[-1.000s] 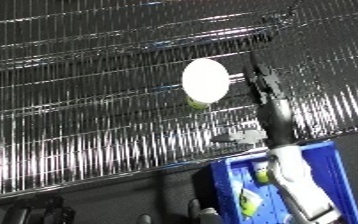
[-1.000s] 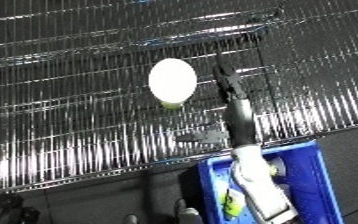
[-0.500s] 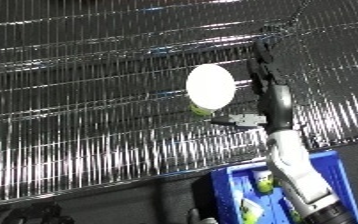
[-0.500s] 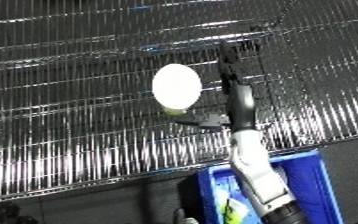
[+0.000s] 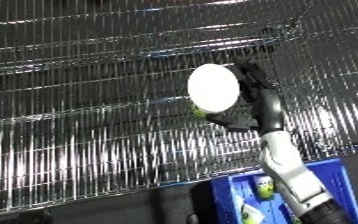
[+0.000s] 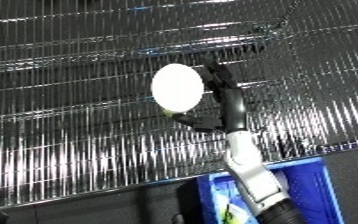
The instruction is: Pick up the object and place it into the box
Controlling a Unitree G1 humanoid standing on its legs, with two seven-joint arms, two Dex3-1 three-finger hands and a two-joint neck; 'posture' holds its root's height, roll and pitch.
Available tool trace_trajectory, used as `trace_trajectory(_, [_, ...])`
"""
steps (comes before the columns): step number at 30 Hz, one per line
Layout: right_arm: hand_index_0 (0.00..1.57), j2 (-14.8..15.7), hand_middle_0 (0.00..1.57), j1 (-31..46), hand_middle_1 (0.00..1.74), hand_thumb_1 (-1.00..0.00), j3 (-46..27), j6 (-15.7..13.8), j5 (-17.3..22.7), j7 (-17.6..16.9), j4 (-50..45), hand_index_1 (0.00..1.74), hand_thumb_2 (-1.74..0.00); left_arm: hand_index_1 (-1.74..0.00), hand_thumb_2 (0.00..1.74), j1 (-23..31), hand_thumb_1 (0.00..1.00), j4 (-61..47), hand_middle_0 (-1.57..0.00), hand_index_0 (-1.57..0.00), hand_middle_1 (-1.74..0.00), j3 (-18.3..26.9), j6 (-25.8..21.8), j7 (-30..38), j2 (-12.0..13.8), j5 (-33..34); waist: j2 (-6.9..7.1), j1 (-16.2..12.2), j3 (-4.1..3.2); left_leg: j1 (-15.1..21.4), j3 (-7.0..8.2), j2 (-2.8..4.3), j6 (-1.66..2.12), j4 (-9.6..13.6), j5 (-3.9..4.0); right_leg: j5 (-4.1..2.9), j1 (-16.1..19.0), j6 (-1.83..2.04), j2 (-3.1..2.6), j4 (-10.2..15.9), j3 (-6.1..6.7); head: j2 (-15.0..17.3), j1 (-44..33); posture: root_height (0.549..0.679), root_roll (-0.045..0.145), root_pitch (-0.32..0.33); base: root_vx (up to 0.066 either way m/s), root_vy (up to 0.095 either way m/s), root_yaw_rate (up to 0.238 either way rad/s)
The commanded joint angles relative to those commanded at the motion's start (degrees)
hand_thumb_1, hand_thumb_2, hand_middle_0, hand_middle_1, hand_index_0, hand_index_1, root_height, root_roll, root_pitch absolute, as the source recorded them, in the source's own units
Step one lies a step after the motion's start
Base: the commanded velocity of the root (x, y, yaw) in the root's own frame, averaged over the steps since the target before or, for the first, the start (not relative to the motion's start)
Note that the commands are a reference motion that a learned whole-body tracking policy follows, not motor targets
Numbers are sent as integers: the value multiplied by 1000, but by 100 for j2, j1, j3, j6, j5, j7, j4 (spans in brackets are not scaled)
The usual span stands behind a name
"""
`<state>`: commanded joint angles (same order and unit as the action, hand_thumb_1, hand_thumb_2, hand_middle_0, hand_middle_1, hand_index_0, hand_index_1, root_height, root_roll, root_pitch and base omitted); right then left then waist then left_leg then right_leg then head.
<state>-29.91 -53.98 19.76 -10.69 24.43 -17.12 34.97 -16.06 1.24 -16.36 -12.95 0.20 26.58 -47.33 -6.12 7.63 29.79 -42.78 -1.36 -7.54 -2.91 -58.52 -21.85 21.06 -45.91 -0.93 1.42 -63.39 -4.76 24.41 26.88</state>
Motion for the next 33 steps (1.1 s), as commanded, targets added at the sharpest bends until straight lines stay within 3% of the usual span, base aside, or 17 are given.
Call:
trace_trajectory(4, [1099,55,1099,-41,1218,-700,32,28,14,8,35,1218,-1218,-1740,1740,-21,1000,-3,-1570,-1570,-1740,30,41,-27,-30,26,4,11,0,36,-6,-13,-3,54,12,-10,27,0,-10,36,-3,-21,37,581,58,95,-16,-5,21])
trace_trajectory(18, [1099,52,1099,216,1218,-700,-101,-289,-38,-117,-440,1218,-1218,-1740,1740,42,1000,41,-1570,-1570,-1740,129,41,-138,-19,66,93,-103,0,391,-2,25,21,357,52,-103,367,40,-61,349,64,30,53,592,58,78,-10,-24,-53])
trace_trajectory(28, [1099,-30,1099,1138,1218,-700,-575,-420,-407,-340,-1932,1218,-1218,-1740,1740,244,1000,68,-1570,-1570,-1740,380,-49,-238,37,126,240,-413,-1,810,61,158,44,662,47,-151,763,87,-160,649,231,242,-77,603,57,56,-15,-20,-125])
trace_trajectory(33, [1099,37,1099,1831,1218,-700,-863,-507,-633,-380,-2616,1218,-1218,-1740,1740,381,1000,59,-1570,-1570,-1740,581,-13,-235,33,214,318,-575,-85,1035,105,233,62,847,56,-194,979,122,-200,842,309,340,-101,610,55,49,-2,-16,-154])
